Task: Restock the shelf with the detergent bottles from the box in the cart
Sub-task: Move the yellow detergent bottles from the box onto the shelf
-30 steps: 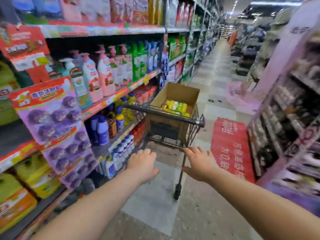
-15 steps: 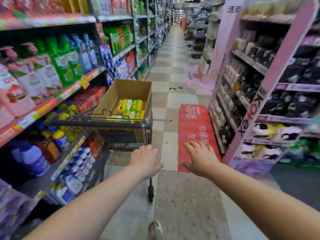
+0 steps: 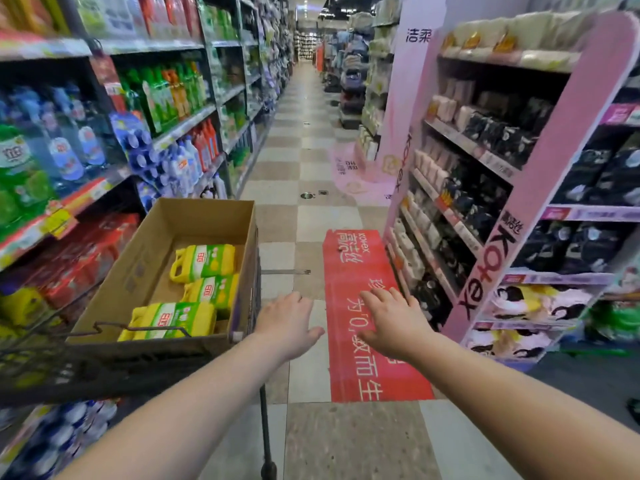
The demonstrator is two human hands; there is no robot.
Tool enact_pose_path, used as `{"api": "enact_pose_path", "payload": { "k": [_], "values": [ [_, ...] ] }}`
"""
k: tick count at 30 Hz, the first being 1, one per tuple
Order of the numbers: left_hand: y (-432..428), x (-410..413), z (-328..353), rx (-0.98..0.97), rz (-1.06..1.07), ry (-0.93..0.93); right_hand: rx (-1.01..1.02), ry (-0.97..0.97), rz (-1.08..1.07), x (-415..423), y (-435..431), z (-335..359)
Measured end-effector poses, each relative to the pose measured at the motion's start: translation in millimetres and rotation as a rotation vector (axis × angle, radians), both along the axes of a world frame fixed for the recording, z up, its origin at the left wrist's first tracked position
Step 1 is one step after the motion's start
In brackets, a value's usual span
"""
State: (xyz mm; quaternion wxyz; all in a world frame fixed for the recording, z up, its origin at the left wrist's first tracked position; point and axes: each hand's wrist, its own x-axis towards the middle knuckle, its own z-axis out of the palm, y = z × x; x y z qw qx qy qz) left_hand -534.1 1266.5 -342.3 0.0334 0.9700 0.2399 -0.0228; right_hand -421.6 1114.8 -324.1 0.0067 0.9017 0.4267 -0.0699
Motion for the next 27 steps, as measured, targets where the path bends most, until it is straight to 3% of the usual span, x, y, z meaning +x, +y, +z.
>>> {"api": "enact_pose_path", "payload": {
  "k": [8, 21, 27],
  "values": [
    [67.5, 65.6, -10.2, -0.018, 0.057, 0.033, -0.014, 0.031, 0.089, 89.5, 83.6, -10.6],
    [171.2, 174.9, -32.8, -0.081, 0.52, 0.079, -0.049, 0.019, 0.532, 255.8, 250.9, -15.6],
    [190.7, 161.7, -50.7, -0.152, 0.731, 0.109, -0.112, 0.104, 0.727, 262.0, 321.6, -31.7]
  ]
}}
